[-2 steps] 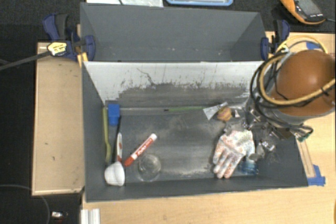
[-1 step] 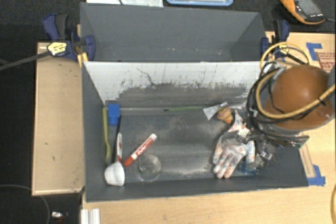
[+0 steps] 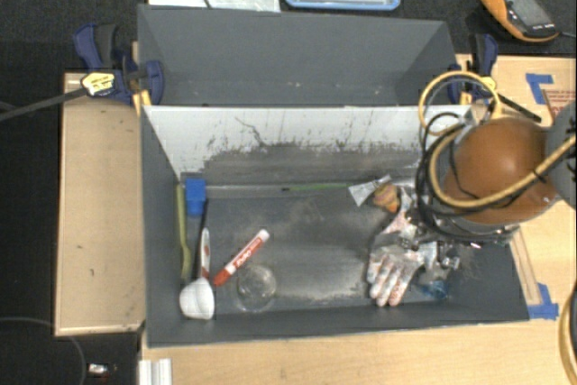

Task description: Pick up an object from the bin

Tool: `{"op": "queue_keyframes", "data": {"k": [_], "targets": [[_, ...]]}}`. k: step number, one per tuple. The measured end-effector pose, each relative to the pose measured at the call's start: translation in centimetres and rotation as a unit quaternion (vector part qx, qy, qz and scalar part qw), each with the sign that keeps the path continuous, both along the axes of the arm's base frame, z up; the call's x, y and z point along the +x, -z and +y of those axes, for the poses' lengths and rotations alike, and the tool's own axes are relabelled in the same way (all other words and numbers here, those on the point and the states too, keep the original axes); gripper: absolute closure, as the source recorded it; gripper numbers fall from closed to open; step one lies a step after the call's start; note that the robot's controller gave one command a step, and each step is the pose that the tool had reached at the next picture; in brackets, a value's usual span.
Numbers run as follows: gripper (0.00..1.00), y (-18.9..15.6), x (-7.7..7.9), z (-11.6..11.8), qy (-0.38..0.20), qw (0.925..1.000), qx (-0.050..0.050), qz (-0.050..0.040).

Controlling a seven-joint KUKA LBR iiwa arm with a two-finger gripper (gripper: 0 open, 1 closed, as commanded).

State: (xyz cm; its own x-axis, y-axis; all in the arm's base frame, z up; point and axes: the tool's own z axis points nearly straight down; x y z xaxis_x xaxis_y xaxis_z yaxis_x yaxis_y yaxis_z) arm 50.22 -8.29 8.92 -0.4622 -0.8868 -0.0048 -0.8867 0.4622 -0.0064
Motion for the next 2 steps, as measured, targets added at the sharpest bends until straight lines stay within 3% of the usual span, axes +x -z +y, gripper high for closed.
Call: {"op": "queue_keyframes", "data": {"k": [1, 2], "targets": [[1.00, 1.84, -0.59, -0.54, -0.128, 0.9918, 0.000, 0.0031], [1.00, 1.82, -0.60, -0.54, -0.128, 0.9918, 0.000, 0.0031]]}}
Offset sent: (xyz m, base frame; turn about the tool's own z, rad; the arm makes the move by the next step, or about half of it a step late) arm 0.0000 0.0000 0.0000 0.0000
